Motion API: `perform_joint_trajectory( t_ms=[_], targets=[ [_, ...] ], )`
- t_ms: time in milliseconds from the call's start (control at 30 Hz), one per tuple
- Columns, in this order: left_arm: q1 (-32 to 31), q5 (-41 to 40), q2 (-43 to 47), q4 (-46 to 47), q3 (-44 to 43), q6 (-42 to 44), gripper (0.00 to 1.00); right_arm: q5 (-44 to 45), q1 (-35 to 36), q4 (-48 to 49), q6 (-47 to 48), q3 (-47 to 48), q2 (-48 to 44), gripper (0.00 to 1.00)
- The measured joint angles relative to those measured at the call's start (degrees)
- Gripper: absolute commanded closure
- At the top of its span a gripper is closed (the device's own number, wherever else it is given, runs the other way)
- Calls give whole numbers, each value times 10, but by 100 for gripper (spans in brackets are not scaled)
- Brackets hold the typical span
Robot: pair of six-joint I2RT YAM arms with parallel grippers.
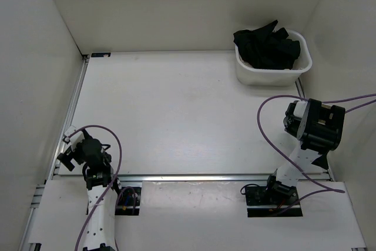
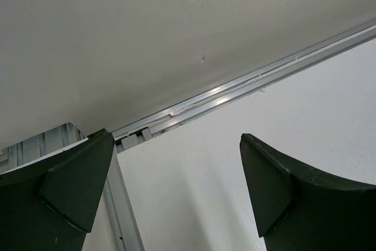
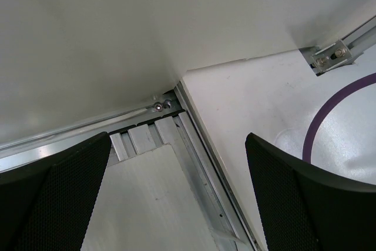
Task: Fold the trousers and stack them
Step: Grab the trousers from the pile
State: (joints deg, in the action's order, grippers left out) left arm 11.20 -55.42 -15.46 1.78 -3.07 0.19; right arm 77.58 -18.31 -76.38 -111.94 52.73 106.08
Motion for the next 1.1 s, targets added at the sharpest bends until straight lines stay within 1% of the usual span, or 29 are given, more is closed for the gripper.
perform_joint_trajectory(
  t_ms=[267, 333, 400, 433, 500, 567, 600, 633, 667, 700, 733, 767, 800, 867, 900, 933, 1000, 1033, 1067, 1100],
  targets=[
    [0, -1, 0, 0, 0, 0, 0, 0, 0, -2, 5, 3, 0, 1],
    [0, -1, 0, 2, 0, 0, 0, 0, 3, -4, 54, 34, 0, 1],
    [1, 15, 0, 15, 0, 0, 0, 4, 12, -5, 132, 106, 0, 1],
    [1, 37, 0, 24, 0, 0, 0, 9, 21, 0, 172, 152, -1, 1],
    [4, 118, 0, 26, -7, 0, 0, 16, 49, 6, 247, 231, -11, 1],
    [5, 253, -3, 13, -30, -1, 0, 25, 102, 16, 317, 287, -42, 1],
    [5, 337, -6, -6, -53, -1, 0, 33, 142, 28, 367, 306, -66, 1],
    [5, 423, -15, -23, -83, -1, 0, 40, 197, 64, 460, 315, -100, 1],
    [3, 485, -26, -34, -113, -1, 0, 44, 254, 115, 556, 318, -133, 1],
    [3, 531, -38, -41, -140, -1, 0, 26, 303, 172, 642, 318, -162, 1],
    [3, 572, -54, -44, -169, -1, 0, -18, 349, 236, 730, 319, -191, 1],
    [3, 604, -71, -43, -195, -1, 0, -76, 378, 284, 800, 324, -213, 1],
    [3, 631, -87, -44, -217, -2, 0, -141, 387, 317, 856, 338, -226, 1],
    [3, 678, -113, -46, -249, -2, 0, -261, 359, 361, 927, 398, -218, 1],
    [3, 698, -124, -52, -260, -2, 0, -304, 336, 368, 947, 442, -200, 1],
    [3, 715, -135, -58, -270, -2, 0, -349, 307, 372, 965, 512, -158, 1],
    [3, 747, -162, -76, -290, -2, 0, -410, 261, 377, 976, 659, -65, 1],
    [3, 763, -178, -85, -300, -2, 0, -442, 239, 376, 978, 742, -3, 1],
    [3, 776, -195, -93, -310, -2, 0, -469, 222, 389, 975, 798, 44, 1],
    [3, 792, -214, -104, -321, -2, 0, -501, 202, 405, 972, 834, 89, 1]
  ],
)
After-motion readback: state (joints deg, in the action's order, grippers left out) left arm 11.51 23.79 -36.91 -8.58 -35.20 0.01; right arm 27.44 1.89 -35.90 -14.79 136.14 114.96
